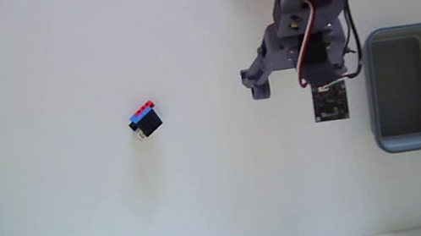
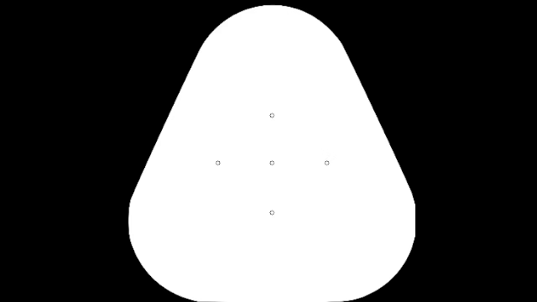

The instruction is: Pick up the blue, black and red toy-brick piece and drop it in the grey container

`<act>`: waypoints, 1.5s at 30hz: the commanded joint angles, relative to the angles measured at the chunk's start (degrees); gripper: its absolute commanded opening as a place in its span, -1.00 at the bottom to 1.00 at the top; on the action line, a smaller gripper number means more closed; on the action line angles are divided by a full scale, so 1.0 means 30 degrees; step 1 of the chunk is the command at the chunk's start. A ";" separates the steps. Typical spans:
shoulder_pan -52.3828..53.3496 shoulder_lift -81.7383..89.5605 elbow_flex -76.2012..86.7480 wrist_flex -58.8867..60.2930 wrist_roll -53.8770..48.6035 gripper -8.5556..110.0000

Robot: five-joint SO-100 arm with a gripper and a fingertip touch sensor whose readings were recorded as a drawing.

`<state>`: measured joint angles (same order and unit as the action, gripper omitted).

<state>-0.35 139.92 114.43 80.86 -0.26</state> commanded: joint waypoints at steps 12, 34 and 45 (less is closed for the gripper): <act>0.2417 0.0731 0.0040 0.0367 0.0088 1.00; 0.9922 0.0731 0.0040 0.0367 0.0088 1.00; 1.3251 0.0731 0.0040 0.0367 0.0088 1.00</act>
<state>36.39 139.92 114.43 80.86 -0.18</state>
